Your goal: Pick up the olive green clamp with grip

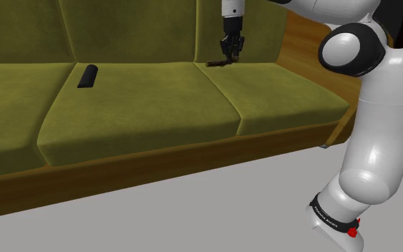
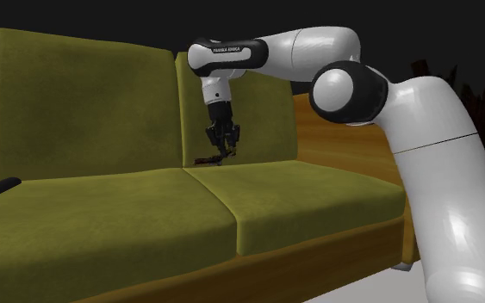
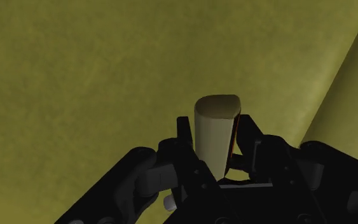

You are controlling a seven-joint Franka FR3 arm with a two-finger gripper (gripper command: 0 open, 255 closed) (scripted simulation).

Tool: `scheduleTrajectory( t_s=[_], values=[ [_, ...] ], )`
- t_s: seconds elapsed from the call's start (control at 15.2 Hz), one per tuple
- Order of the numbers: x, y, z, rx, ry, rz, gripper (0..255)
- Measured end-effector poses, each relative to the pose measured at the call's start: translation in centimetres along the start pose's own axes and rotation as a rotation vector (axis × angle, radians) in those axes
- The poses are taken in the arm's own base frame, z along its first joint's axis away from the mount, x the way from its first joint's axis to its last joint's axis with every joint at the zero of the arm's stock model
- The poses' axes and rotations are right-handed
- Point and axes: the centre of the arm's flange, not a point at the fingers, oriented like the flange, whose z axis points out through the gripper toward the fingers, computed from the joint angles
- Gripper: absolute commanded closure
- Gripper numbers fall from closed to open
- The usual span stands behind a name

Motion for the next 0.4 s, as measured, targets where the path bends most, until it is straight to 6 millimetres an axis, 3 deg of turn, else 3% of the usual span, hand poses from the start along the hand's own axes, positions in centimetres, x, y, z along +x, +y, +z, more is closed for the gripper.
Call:
scheduleTrajectory(
  t_s=[0.4],
  values=[
    [-0.6,0.1,-2.9,0.0,0.0,0.0,255]
  ],
)
